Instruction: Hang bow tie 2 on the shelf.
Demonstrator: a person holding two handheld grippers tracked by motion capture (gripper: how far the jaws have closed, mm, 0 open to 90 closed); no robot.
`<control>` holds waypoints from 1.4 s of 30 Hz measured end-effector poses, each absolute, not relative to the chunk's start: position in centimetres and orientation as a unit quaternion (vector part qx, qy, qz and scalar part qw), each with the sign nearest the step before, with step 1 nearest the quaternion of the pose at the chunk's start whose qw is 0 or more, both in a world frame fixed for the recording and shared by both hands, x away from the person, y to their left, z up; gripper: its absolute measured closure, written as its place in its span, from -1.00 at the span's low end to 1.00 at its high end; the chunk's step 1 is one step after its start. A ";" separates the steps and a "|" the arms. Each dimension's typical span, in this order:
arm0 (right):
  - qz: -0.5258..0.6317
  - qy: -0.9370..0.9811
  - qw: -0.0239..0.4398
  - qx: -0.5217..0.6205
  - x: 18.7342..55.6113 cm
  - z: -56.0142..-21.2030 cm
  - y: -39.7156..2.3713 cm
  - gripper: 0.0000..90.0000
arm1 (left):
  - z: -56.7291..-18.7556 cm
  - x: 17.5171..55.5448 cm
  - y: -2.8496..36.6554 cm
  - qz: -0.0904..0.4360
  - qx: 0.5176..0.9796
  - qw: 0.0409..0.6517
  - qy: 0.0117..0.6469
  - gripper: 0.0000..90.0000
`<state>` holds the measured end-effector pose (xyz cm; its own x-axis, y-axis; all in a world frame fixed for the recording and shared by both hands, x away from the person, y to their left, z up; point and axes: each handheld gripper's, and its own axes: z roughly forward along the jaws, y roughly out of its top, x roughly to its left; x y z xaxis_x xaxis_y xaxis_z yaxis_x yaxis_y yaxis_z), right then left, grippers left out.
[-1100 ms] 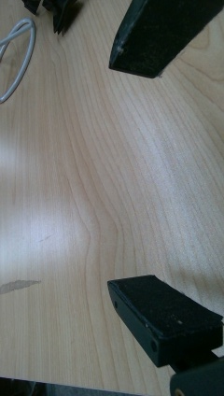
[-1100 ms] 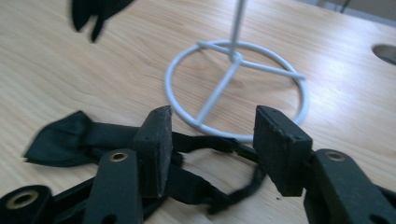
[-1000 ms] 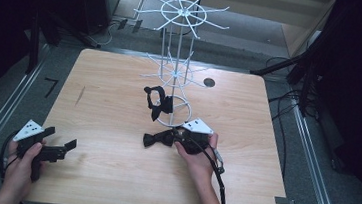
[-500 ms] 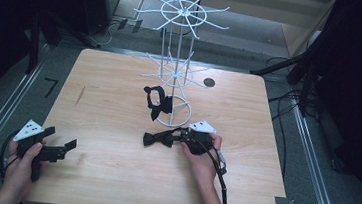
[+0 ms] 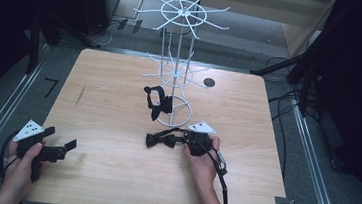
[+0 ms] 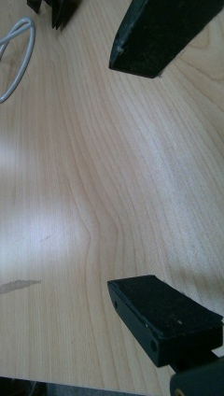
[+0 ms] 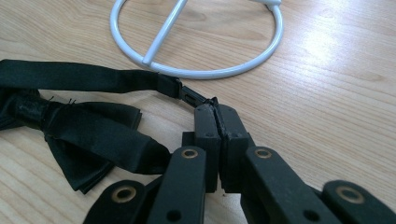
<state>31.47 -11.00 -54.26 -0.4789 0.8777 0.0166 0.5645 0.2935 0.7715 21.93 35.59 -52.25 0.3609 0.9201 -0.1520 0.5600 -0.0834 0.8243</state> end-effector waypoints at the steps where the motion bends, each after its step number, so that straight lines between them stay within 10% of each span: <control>1: 0.372 0.773 0.210 0.468 31.4 -54.3 -11.0 1.00 | -52.3 21.9 35.6 0.210 0.705 0.428 0.525 -1.00; 42: 0.488 0.711 0.310 0.400 27.5 -48.7 -11.9 1.00 | -52.3 21.9 35.6 0.211 0.705 0.427 0.525 -1.00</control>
